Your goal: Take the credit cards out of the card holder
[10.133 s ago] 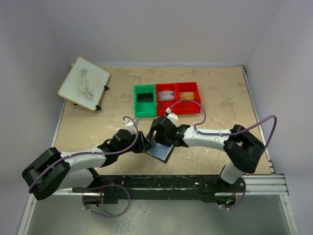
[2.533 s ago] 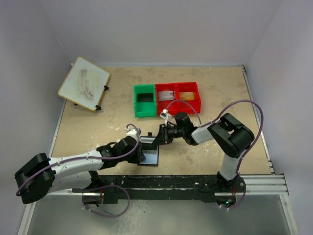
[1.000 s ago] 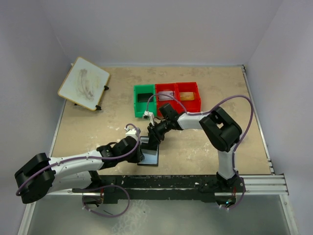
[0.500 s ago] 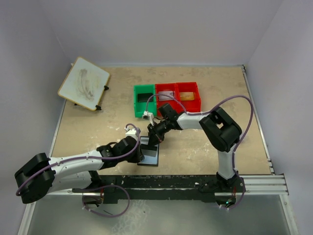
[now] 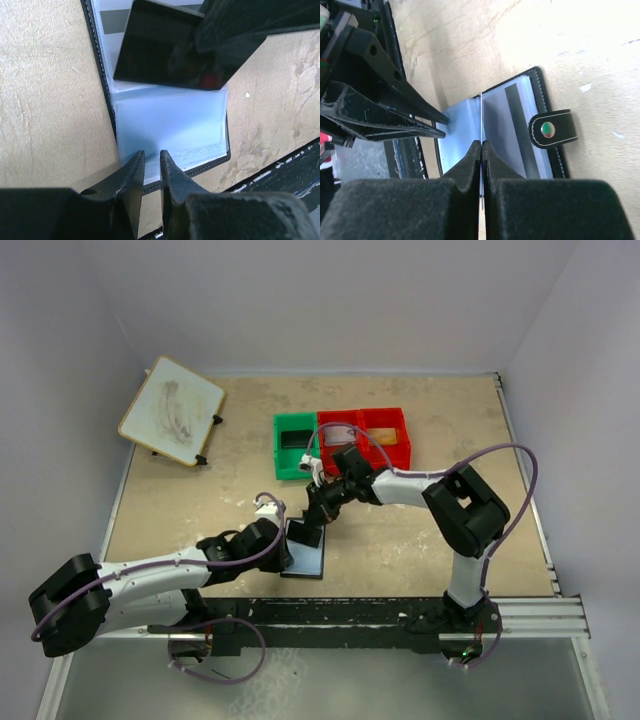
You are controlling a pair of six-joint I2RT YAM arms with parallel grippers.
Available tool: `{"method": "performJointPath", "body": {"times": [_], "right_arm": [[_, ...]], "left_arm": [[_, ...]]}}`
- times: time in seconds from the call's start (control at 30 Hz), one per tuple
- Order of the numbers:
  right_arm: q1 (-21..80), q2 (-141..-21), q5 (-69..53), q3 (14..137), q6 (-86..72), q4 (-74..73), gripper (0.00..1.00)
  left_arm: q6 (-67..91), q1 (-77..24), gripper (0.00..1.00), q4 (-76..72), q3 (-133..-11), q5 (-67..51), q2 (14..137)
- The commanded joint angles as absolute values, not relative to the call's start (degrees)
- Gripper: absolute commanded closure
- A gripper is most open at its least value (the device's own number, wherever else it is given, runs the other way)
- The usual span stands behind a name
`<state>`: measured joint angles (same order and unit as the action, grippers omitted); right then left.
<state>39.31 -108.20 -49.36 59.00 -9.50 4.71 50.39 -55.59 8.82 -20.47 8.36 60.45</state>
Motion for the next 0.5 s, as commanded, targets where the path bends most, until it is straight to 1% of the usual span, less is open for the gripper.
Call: {"method": "performJointPath", "body": {"times": [0.0, 0.3, 0.47], "right_arm": [[38.8, -104.7, -44.4, 58.4, -11.1, 8.1, 1.0], [38.7, -100.4, -41.5, 57.3, -11.6, 8.7, 1.0], [38.7, -96.8, -41.1, 56.3, -12.0, 10.4, 1.0]], "left_arm": [[49.4, -55.5, 0.83, 13.7, -21.0, 10.6, 60.2], [49.9, -55.6, 0.82, 15.8, -21.5, 12.7, 56.3], [50.4, -55.5, 0.78, 17.4, -22.2, 14.9, 53.7]]}}
